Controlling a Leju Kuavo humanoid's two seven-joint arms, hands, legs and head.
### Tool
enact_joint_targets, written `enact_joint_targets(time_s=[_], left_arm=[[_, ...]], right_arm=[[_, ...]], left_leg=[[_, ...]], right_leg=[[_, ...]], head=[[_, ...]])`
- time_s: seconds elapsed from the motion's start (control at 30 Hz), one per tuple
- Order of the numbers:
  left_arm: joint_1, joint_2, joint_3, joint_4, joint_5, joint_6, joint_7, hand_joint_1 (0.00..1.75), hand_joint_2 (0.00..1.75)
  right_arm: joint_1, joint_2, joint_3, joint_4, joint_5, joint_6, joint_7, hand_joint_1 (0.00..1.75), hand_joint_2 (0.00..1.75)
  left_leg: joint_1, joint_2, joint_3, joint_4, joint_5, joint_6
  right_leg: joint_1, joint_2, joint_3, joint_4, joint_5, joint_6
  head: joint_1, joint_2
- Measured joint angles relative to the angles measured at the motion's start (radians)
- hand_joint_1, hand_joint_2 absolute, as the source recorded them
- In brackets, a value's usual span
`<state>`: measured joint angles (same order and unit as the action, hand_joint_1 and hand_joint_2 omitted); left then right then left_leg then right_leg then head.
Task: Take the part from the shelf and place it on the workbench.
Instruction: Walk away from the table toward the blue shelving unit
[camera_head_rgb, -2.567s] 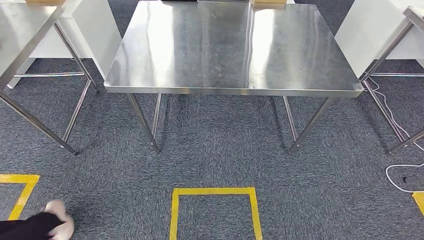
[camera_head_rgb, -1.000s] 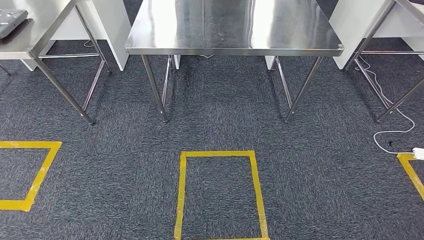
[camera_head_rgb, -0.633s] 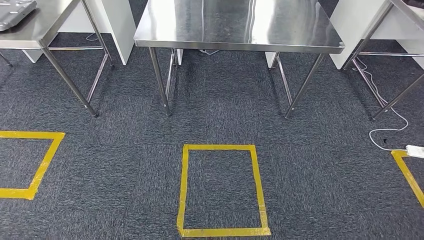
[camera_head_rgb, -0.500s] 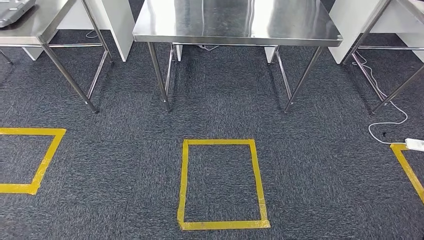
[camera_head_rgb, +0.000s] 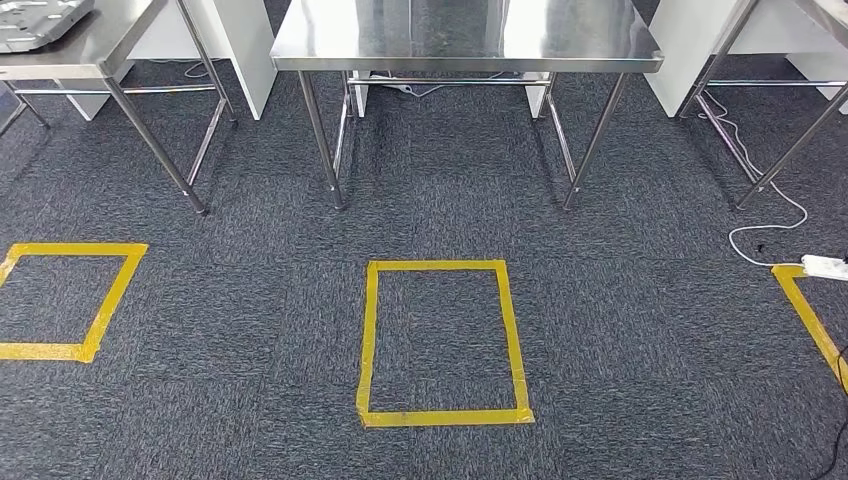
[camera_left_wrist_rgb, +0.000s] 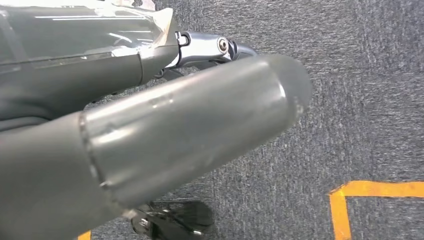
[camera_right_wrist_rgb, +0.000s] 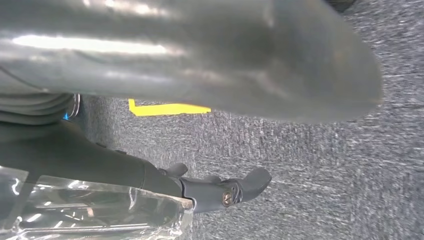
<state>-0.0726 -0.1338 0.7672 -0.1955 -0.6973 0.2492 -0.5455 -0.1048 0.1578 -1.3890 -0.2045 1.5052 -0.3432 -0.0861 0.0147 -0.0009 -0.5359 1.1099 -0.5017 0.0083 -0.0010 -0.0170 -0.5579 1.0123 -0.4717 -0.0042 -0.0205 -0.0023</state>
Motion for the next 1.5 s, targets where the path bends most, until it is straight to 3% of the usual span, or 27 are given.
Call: enact_joint_targets(time_s=[0.03, 0.07, 0.13, 0.17, 0.2, 0.27, 0.3, 0.33, 0.4, 0.47, 0.53, 0.57, 0.6, 0.67, 0.73, 0.8, 0.83, 0.87, 0.9, 0.93, 1.03, 1.07, 1.1, 1.37, 1.5], left_arm=[[-0.002, 0.000, 0.000, 0.000, 0.000, 0.001, 0.000, 0.00, 0.00], [-0.003, 0.001, 0.000, 0.000, 0.000, 0.002, 0.000, 0.00, 0.00], [-0.002, 0.000, 0.000, 0.000, 0.000, 0.005, 0.000, 0.00, 0.00], [-0.002, -0.001, 0.001, 0.001, 0.000, 0.008, 0.000, 0.00, 0.00], [-0.001, -0.002, 0.001, 0.001, 0.000, 0.012, 0.000, 0.00, 0.00], [-0.002, -0.002, 0.003, 0.001, -0.002, 0.019, 0.001, 0.00, 0.00], [-0.002, -0.002, 0.004, 0.001, -0.003, 0.021, 0.001, 0.00, 0.00], [-0.002, -0.003, 0.004, 0.001, -0.003, 0.023, 0.001, 0.00, 0.00], [-0.001, -0.004, 0.004, 0.001, -0.005, 0.026, 0.004, 0.00, 0.00], [-0.001, -0.007, 0.004, 0.001, -0.006, 0.029, 0.007, 0.00, 0.00], [-0.001, -0.008, 0.004, 0.001, -0.006, 0.033, 0.009, 0.00, 0.00], [-0.001, -0.009, 0.004, 0.001, -0.007, 0.035, 0.010, 0.00, 0.00], [-0.001, -0.010, 0.004, 0.001, -0.007, 0.036, 0.010, 0.00, 0.00], [0.000, -0.011, 0.005, 0.001, -0.007, 0.038, 0.012, 0.00, 0.00], [0.004, -0.013, 0.005, 0.001, -0.007, 0.039, 0.013, 0.00, 0.00], [0.007, -0.015, 0.006, 0.002, -0.005, 0.041, 0.015, 0.00, 0.00], [0.007, -0.016, 0.006, 0.002, -0.005, 0.043, 0.015, 0.00, 0.00], [0.007, -0.016, 0.007, 0.002, -0.004, 0.044, 0.016, 0.00, 0.00], [0.007, -0.016, 0.007, 0.002, -0.004, 0.045, 0.016, 0.00, 0.00], [0.008, -0.016, 0.007, 0.002, -0.004, 0.046, 0.017, 0.00, 0.00], [0.010, -0.010, 0.008, 0.002, -0.003, 0.046, 0.017, 0.00, 0.00], [0.012, -0.007, 0.008, 0.002, -0.004, 0.046, 0.017, 0.00, 0.00], [0.014, -0.007, 0.009, 0.002, -0.004, 0.046, 0.016, 0.00, 0.00], [0.008, -0.012, 0.009, 0.002, -0.007, 0.035, 0.014, 0.00, 0.00], [0.008, -0.014, 0.008, 0.002, -0.014, 0.034, 0.011, 0.00, 0.00]], right_arm=[[-0.001, 0.000, 0.000, 0.000, 0.001, 0.000, -0.002, 0.00, 0.00], [-0.002, 0.001, 0.000, 0.000, 0.002, 0.001, -0.003, 0.00, 0.00], [-0.004, 0.001, 0.000, 0.000, 0.004, 0.002, -0.004, 0.00, 0.00], [-0.003, 0.000, 0.000, 0.000, 0.004, 0.002, -0.004, 0.00, 0.00], [-0.002, -0.001, 0.000, 0.000, 0.004, 0.002, -0.004, 0.00, 0.00], [-0.001, -0.002, 0.000, 0.000, 0.002, 0.004, -0.004, 0.00, 0.00], [-0.001, -0.002, 0.000, 0.000, 0.000, 0.005, -0.004, 0.00, 0.00], [-0.001, -0.002, 0.000, 0.000, -0.003, 0.007, -0.005, 0.00, 0.00], [0.000, -0.003, 0.000, 0.000, -0.007, 0.012, -0.005, 0.00, 0.00], [0.000, -0.005, 0.000, 0.000, -0.009, 0.014, -0.005, 0.00, 0.00], [-0.001, -0.006, 0.000, 0.000, -0.010, 0.015, -0.005, 0.00, 0.00], [-0.002, -0.006, 0.000, 0.000, -0.009, 0.015, -0.005, 0.00, 0.00], [-0.003, -0.006, 0.000, 0.000, -0.008, 0.016, -0.005, 0.00, 0.00], [-0.001, -0.005, 0.000, 0.000, -0.005, 0.017, -0.005, 0.00, 0.00], [0.002, -0.005, 0.000, 0.000, -0.001, 0.018, -0.005, 0.00, 0.00], [0.004, -0.006, 0.000, 0.000, 0.002, 0.019, -0.005, 0.00, 0.00], [0.006, -0.006, 0.000, 0.000, 0.003, 0.019, -0.005, 0.00, 0.00], [0.007, -0.006, 0.000, 0.000, 0.004, 0.019, -0.004, 0.00, 0.00], [0.008, -0.006, 0.001, 0.000, 0.005, 0.019, -0.002, 0.00, 0.00], [0.009, -0.006, 0.001, 0.000, 0.006, 0.019, 0.000, 0.00, 0.00], [0.008, 0.002, 0.002, 0.002, 0.007, 0.023, 0.003, 0.00, 0.00], [0.007, 0.005, 0.002, 0.003, 0.005, 0.025, 0.003, 0.00, 0.00], [0.006, 0.007, 0.002, 0.004, 0.004, 0.028, 0.004, 0.00, 0.00], [0.004, -0.001, 0.006, 0.005, -0.002, 0.032, 0.004, 0.00, 0.00], [0.004, -0.006, 0.007, 0.005, -0.003, 0.034, 0.002, 0.00, 0.00]], left_leg=[[-0.003, -0.001, 0.032, -0.053, -0.019, 0.005], [-0.007, -0.002, 0.044, -0.083, -0.032, 0.010], [-0.010, 0.001, 0.032, -0.101, -0.021, 0.024], [-0.009, 0.003, 0.024, -0.108, -0.010, 0.033], [-0.006, 0.006, 0.014, -0.114, 0.003, 0.041], [-0.004, 0.009, -0.011, -0.118, 0.026, 0.047], [-0.003, 0.010, -0.026, -0.118, 0.037, 0.046], [-0.003, 0.012, -0.040, -0.118, 0.048, 0.044], [-0.002, 0.015, -0.069, -0.116, 0.071, 0.037], [-0.001, 0.016, -0.089, -0.113, 0.092, 0.027], [-0.004, 0.015, -0.099, -0.107, 0.107, 0.015], [-0.005, 0.015, -0.100, -0.106, 0.113, 0.009], [-0.004, 0.016, -0.100, -0.108, 0.118, 0.002], [0.003, 0.015, -0.101, -0.106, 0.112, -0.011], [0.008, 0.011, -0.124, -0.044, 0.039, -0.019], [0.009, 0.008, -0.167, 0.092, -0.060, -0.024], [0.008, 0.007, -0.185, 0.158, -0.085, -0.025], [0.008, 0.007, -0.192, 0.196, -0.087, -0.023], [0.006, 0.006, -0.182, 0.198, -0.071, -0.018], [0.003, 0.005, -0.156, 0.161, -0.042, -0.008], [-0.027, -0.007, -0.065, -0.021, 0.050, 0.048], [-0.036, -0.007, -0.053, -0.053, 0.064, 0.061], [-0.042, -0.004, -0.048, -0.069, 0.070, 0.065], [-0.036, -0.001, -0.044, -0.098, 0.049, 0.039], [-0.036, -0.001, -0.044, -0.098, 0.054, 0.040]], right_leg=[[0.001, 0.000, -0.010, 0.006, 0.006, 0.006], [0.001, -0.001, -0.016, 0.007, 0.014, 0.012], [0.001, -0.001, -0.028, 0.008, 0.026, 0.024], [0.001, 0.001, -0.037, 0.018, 0.018, 0.026], [0.001, 0.003, -0.051, 0.042, -0.006, 0.025], [-0.002, 0.008, -0.088, 0.143, -0.091, 0.017], [-0.005, 0.009, -0.104, 0.206, -0.125, 0.017], [-0.007, 0.009, -0.114, 0.262, -0.138, 0.024], [-0.012, 0.009, -0.095, 0.300, -0.101, 0.048], [-0.019, 0.009, -0.008, 0.203, -0.056, 0.063], [-0.018, 0.012, 0.106, 0.035, -0.074, 0.055], [-0.015, 0.013, 0.139, -0.021, -0.091, 0.048], [-0.010, 0.014, 0.155, -0.055, -0.104, 0.037], [-0.012, 0.014, 0.150, -0.063, -0.100, 0.013], [-0.017, 0.012, 0.142, -0.065, -0.086, -0.012], [-0.012, 0.011, 0.131, -0.063, -0.076, -0.024], [-0.008, 0.011, 0.128, -0.062, -0.073, -0.025], [-0.004, 0.011, 0.127, -0.062, -0.071, -0.026], [0.000, 0.011, 0.129, -0.061, -0.070, -0.026], [0.005, 0.012, 0.134, -0.061, -0.071, -0.026], [0.016, 0.016, 0.133, -0.058, -0.073, -0.024], [0.018, 0.018, 0.130, -0.057, -0.074, -0.022], [0.022, 0.019, 0.130, -0.055, -0.074, -0.019], [0.024, 0.017, 0.105, -0.045, -0.075, -0.017], [0.025, 0.017, 0.104, -0.045, -0.072, -0.015]], head=[[0.000, 0.000], [0.001, 0.000], [0.000, 0.000], [-0.001, 0.000], [0.001, 0.000], [0.003, 0.000], [0.005, 0.000], [0.005, 0.000], [0.006, 0.000], [0.005, 0.000], [0.005, 0.000], [0.003, 0.000], [0.002, 0.000], [-0.001, 0.000], [-0.001, 0.000], [-0.001, 0.000], [-0.001, 0.000], [-0.001, 0.000], [-0.002, 0.000], [-0.002, 0.000], [0.002, 0.000], [0.005, 0.000], [0.006, 0.000], [0.006, 0.000], [0.006, 0.000]])
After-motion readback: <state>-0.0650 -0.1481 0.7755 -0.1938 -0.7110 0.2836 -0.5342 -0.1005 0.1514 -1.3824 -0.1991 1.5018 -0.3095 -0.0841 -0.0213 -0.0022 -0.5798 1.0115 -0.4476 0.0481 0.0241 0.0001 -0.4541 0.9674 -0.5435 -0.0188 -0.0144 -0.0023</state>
